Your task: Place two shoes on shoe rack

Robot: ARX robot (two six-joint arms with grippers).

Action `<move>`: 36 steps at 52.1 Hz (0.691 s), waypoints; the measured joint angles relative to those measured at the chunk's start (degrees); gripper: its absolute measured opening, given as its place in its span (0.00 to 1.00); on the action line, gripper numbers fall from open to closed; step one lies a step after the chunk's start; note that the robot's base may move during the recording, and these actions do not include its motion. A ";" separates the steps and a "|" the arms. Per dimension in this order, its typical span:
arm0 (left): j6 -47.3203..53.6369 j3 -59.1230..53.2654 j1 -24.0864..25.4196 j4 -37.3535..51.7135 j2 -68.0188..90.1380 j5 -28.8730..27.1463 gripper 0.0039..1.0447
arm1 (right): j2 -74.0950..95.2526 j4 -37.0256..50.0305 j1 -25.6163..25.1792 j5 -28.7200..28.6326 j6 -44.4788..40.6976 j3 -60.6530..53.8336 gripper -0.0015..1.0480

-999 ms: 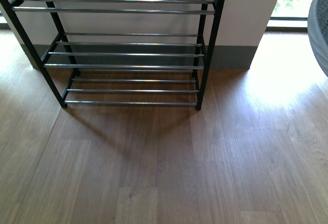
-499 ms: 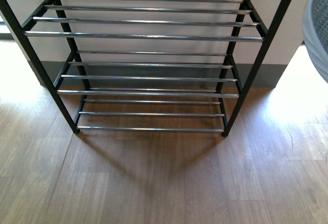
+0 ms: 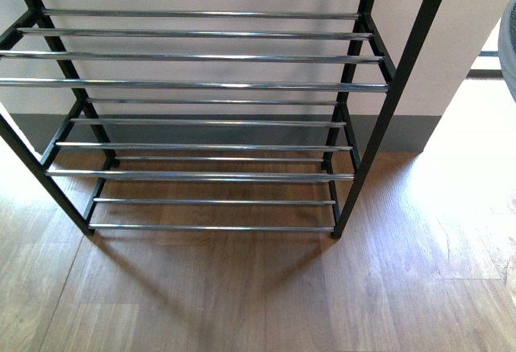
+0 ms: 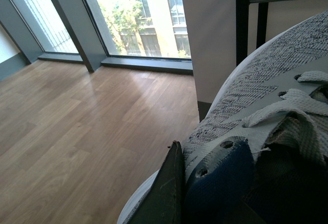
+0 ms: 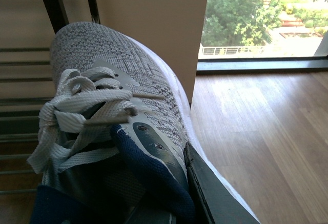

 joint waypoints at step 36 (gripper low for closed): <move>0.02 0.00 0.02 0.00 -0.09 -0.72 0.01 | 0.07 0.00 0.07 -0.70 0.00 0.00 0.01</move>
